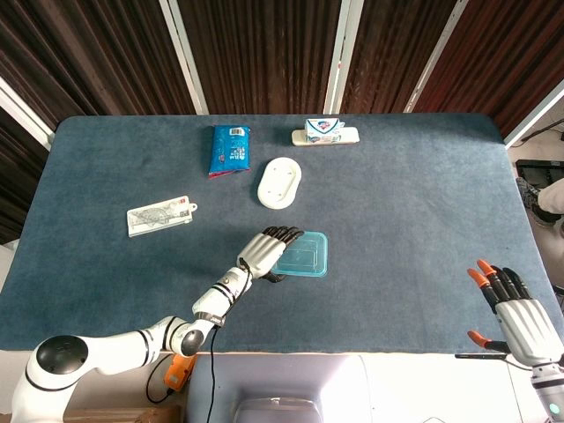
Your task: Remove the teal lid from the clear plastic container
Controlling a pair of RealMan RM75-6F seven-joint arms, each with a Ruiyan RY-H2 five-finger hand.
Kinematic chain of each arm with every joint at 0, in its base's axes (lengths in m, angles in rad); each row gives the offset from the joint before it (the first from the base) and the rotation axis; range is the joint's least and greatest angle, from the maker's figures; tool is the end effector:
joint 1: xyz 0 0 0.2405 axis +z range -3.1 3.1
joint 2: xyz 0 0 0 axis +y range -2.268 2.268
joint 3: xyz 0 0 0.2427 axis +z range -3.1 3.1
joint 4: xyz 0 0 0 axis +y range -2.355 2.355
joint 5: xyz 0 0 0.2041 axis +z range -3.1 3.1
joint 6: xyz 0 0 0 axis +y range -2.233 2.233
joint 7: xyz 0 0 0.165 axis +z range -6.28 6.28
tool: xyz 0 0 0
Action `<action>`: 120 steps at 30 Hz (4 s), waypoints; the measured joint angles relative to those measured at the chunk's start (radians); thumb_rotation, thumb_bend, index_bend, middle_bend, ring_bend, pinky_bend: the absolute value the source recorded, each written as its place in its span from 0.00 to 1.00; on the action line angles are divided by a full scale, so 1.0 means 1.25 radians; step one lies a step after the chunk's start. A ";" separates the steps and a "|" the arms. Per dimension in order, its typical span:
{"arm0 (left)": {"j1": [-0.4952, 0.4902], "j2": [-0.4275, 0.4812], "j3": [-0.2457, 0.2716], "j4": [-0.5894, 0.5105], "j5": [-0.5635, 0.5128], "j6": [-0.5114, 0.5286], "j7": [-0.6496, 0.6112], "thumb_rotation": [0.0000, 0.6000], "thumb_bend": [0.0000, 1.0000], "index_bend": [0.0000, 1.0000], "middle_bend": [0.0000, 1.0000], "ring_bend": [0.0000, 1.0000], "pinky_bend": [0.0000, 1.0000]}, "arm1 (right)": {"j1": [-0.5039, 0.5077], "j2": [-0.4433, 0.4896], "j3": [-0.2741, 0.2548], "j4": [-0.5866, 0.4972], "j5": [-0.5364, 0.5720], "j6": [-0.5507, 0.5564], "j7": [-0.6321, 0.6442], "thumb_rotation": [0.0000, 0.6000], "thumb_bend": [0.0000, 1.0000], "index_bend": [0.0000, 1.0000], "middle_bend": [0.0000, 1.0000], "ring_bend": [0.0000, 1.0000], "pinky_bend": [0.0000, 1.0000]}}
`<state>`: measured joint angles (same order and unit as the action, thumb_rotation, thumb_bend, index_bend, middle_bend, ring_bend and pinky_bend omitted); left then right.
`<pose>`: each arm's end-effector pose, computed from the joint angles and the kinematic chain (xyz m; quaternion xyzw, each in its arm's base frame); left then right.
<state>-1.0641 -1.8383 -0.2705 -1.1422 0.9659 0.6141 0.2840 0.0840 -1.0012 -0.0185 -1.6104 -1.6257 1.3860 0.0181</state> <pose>-0.0372 0.3797 -0.1194 -0.8022 -0.4023 -0.3331 0.2893 -0.3025 -0.1836 0.1621 0.6760 -0.3789 0.3237 0.5429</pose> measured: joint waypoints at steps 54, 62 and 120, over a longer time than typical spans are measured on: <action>0.152 0.046 0.114 -0.287 0.002 0.255 0.092 1.00 0.31 0.00 0.59 0.64 0.67 | 0.394 -0.521 0.023 0.303 -0.122 -0.170 -0.008 1.00 0.40 0.55 0.00 0.00 0.00; 0.154 0.045 0.113 -0.286 0.003 0.248 0.099 1.00 0.31 0.00 0.59 0.64 0.68 | 0.402 -0.535 0.022 0.309 -0.104 -0.175 -0.020 1.00 0.41 0.55 0.00 0.00 0.00; 0.175 0.045 0.130 -0.294 0.041 0.242 0.135 1.00 0.31 0.00 0.58 0.64 0.67 | 0.433 -0.567 0.048 0.352 -0.035 -0.147 -0.010 1.00 0.43 0.60 0.04 0.00 0.00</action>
<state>-0.8456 -1.7827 -0.1081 -1.5095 1.0170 0.9164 0.4533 0.6253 -1.7102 0.0412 -1.1705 -1.6688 1.2029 0.0058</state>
